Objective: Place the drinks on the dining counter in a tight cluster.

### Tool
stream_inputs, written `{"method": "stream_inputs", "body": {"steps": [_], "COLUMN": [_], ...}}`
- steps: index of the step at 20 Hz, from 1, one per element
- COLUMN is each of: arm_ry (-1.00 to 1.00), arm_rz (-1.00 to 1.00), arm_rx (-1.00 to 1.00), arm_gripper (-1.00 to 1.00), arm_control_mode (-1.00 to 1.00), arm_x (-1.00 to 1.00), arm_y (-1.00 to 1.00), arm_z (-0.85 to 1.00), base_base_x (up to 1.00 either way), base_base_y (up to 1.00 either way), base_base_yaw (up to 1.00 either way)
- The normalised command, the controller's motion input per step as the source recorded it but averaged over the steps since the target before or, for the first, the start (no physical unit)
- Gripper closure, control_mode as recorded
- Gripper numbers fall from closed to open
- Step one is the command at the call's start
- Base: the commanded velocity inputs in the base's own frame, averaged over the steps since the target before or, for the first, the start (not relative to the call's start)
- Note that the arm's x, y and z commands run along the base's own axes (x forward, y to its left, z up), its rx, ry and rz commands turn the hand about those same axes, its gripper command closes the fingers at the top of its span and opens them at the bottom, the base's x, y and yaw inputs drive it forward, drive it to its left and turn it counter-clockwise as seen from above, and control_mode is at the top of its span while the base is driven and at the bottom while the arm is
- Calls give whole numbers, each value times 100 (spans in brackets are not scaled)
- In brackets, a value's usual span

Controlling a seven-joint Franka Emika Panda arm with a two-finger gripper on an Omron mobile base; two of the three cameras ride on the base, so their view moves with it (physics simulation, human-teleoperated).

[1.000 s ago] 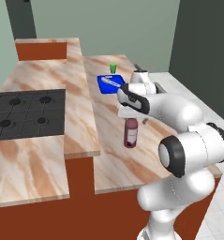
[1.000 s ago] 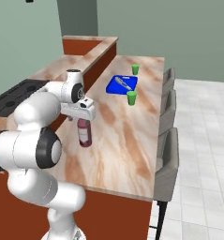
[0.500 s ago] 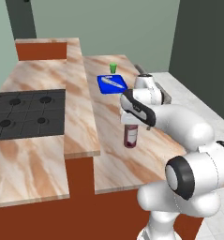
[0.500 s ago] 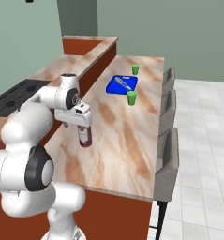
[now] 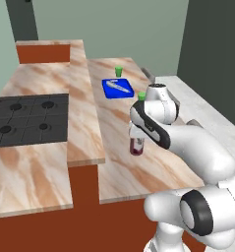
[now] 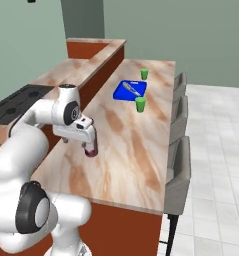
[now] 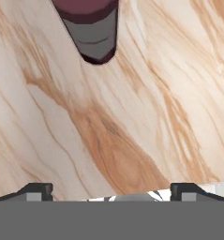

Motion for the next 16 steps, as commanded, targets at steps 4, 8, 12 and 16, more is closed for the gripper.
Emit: {"method": "stream_inputs", "body": {"steps": [4,8,12,16], "arm_ry": [0,0,0,0], "arm_rz": [0,0,0,0], "arm_rx": [0,0,0,0], "arm_gripper": [-100,-100,-100,-100], "arm_control_mode": [-100,100,100,100], "arm_x": [0,-5,0,0], "arm_y": [0,0,0,0], "arm_z": [0,0,0,0], "base_base_x": [0,-6,-46,-61], "base_base_y": [0,1,8,10], "base_base_yaw": [0,0,1,5]}}
